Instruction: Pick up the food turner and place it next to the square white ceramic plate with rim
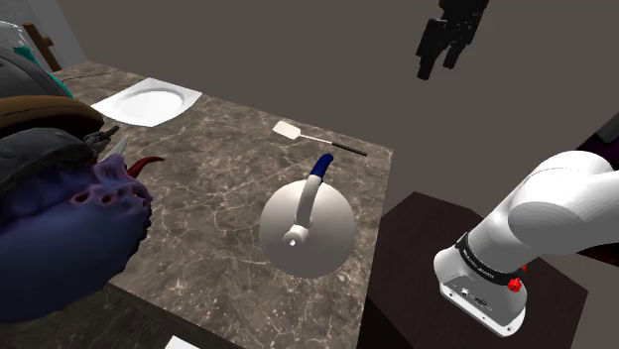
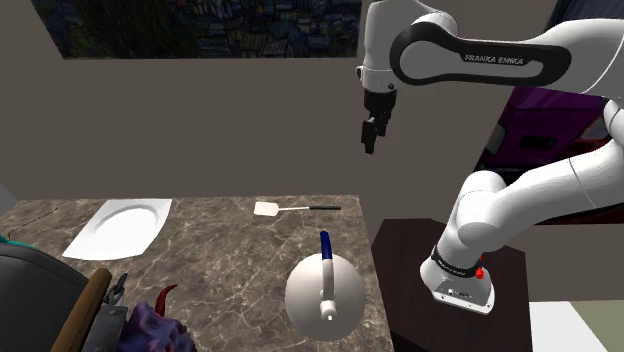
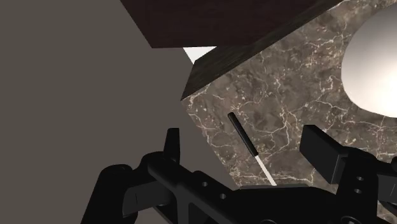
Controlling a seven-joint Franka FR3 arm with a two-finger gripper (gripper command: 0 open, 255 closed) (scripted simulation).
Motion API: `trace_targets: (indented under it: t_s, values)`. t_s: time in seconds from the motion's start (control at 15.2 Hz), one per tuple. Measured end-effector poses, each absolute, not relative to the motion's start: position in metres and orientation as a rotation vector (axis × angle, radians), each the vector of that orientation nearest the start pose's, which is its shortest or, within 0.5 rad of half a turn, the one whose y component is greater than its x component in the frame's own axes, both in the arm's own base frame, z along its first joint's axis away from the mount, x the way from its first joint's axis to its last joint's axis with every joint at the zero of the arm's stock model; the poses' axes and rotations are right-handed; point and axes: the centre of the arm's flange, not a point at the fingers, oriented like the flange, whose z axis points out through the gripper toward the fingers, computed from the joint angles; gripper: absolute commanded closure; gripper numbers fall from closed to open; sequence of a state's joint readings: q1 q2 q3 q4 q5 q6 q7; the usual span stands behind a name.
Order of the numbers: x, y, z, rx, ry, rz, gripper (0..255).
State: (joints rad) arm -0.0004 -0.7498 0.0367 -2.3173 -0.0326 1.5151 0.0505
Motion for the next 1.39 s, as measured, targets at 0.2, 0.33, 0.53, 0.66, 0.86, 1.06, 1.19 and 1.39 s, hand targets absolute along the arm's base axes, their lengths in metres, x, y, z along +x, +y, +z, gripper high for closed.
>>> trace_targets:
  t_s: [0.2,0.33,0.53,0.66,0.86,1.06,1.19,1.39]
  values:
    - [0.322,0.013,0.581,-3.198,-0.004,0.084,0]
    - [0.339,0.019,0.564,-3.194,-0.07,0.087,0]
    - [0.365,0.024,0.54,-3.184,-0.178,0.089,0]
    - [0.386,0.031,0.527,-3.177,-0.253,0.084,0]
    - [0.411,0.045,0.497,-3.161,-0.364,0.086,0]
    - [0.438,0.059,0.477,-3.142,-0.477,0.08,0]
    - [0.454,0.067,0.453,-3.126,-0.551,0.083,0]
    - [0.476,0.082,0.422,-3.099,-0.651,0.097,0]
